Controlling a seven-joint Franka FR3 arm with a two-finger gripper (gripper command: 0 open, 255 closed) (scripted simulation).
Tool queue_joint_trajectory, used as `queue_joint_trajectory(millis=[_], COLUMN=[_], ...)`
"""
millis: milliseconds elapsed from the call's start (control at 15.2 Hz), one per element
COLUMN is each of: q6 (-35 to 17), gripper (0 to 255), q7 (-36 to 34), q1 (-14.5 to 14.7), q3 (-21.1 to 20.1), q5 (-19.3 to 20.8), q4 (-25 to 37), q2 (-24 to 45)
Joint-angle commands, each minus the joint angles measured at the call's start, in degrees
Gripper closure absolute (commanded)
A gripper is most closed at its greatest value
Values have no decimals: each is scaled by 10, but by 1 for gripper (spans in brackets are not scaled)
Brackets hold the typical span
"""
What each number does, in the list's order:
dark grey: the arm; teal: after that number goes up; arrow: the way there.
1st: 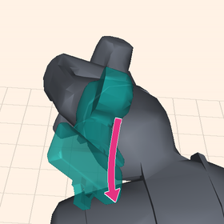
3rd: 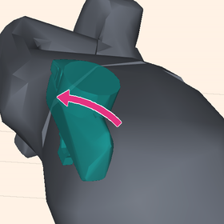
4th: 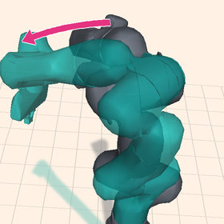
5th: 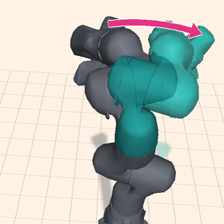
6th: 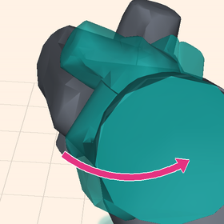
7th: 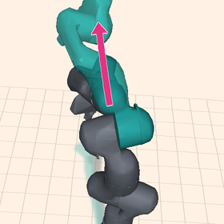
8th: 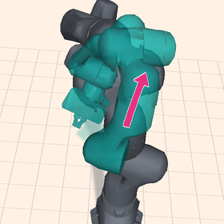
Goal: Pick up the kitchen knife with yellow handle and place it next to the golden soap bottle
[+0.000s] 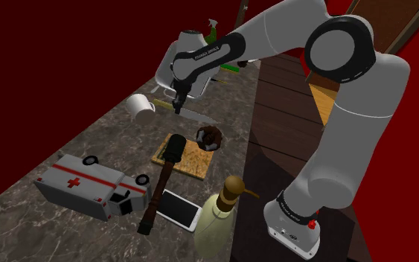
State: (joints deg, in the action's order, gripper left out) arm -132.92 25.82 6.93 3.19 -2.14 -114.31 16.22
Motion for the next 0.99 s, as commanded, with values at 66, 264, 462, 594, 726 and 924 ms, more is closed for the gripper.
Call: queue_joint_trajectory(millis=[66, 264, 462, 594, 726, 924], q6=[13, 34, 54, 68, 82, 103], gripper=[255, 255, 255, 255, 255, 255], q7=[-17, -18, -19, -19, -20, -20], q1=[7, 7, 7, 7, 7, 7], q3=[0, 1, 1, 1, 1, 1], q5=[6, 7, 8, 9, 10, 11], q4=[-15, -7, 2, 8, 15, 26], q2=[-15, -28, -40, -47, -54, -64])
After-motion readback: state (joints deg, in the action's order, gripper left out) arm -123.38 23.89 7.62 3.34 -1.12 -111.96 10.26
